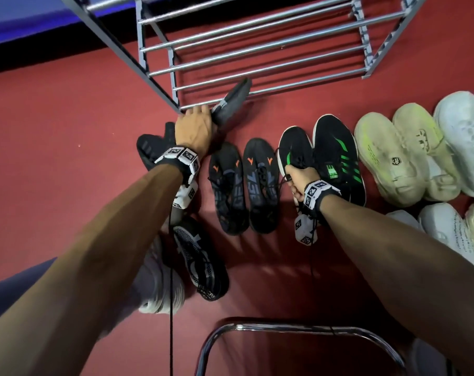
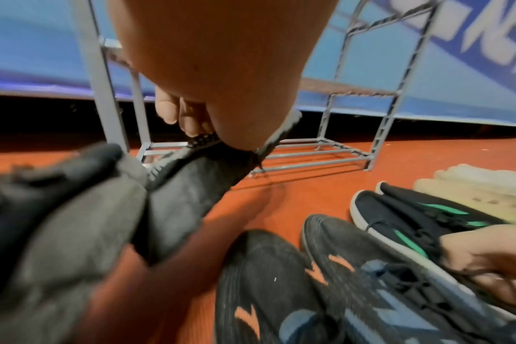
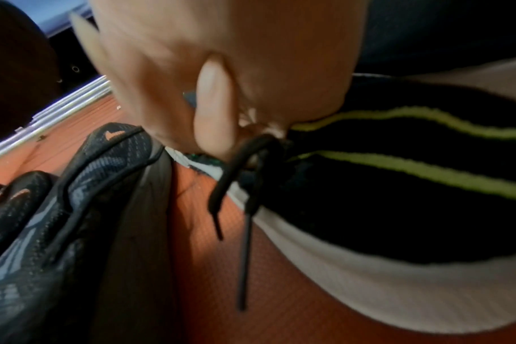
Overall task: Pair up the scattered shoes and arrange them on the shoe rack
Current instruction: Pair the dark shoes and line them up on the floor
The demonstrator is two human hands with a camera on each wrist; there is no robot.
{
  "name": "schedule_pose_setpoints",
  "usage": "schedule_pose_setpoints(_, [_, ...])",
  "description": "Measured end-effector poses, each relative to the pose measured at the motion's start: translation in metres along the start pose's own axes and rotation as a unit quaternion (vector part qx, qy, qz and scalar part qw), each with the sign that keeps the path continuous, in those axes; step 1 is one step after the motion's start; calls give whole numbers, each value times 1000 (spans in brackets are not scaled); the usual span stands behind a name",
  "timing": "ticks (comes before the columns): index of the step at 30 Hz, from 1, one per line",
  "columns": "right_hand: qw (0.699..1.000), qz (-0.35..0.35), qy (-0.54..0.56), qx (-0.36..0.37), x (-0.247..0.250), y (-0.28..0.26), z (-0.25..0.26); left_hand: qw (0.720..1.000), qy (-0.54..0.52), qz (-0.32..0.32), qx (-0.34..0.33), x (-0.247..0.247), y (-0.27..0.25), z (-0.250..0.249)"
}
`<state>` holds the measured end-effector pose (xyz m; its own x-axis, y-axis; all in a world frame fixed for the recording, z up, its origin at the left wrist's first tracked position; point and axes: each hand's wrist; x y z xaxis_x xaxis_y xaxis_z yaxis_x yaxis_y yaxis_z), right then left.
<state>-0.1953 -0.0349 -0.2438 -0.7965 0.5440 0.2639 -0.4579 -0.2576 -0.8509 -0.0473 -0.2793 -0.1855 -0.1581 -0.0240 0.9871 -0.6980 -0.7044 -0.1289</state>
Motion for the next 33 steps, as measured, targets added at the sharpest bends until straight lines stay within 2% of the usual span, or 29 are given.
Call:
schedule_pose_setpoints(2, [1000,-15,-14,5,-2,-6,0,999,-16,-28,-26,30,-14,-3])
schedule_pose_setpoints(4, [988,-82,-119,56,-9,-18,-3,998,-35,-41,-43,51,-32,-8])
schedule_pose_setpoints(6, [938,-169,-256,159,-28,-45,-16,996,-56,-42,-57,63,-52,-14])
schedule_pose_setpoints(7, [912,-179,-298,220,-44,-64,-27,995,-64,-39,-63,67,-61,-17])
schedule_pose_setpoints(9, [882,-104,-357,289,-82,-103,-53,994,-70,-29,-73,70,-78,-19])
schedule_pose_setpoints(13, [871,130,-415,228,-157,-136,-111,998,-36,3,-58,70,-103,-15])
schedule_pose_setpoints(15, [882,195,-380,197,-182,-142,-134,999,-28,17,-38,69,-114,-10])
schedule_pose_setpoints(20, [900,203,-361,138,-193,-145,-142,999,-34,33,1,66,-136,6])
schedule_pose_setpoints(25, [883,217,-388,152,-193,-132,-145,996,-68,31,50,63,-147,19])
schedule_pose_setpoints(27, [900,210,-357,138,-194,-130,-146,995,-67,33,59,65,-149,21])
schedule_pose_setpoints(30, [911,218,-329,117,-191,-139,-128,995,-71,34,64,72,-154,24])
schedule_pose_setpoints(33, [915,202,-321,140,-177,-140,-98,994,-82,26,70,82,-158,25])
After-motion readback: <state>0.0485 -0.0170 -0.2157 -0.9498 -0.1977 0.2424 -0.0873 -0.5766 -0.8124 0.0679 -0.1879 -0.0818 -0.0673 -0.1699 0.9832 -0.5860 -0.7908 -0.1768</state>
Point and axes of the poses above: each hand's wrist, its own y-axis towards the middle knuckle, its own x-axis out of the back of the hand, z = x × y, and after that the axes turned 3 degrees about -x, right-handed
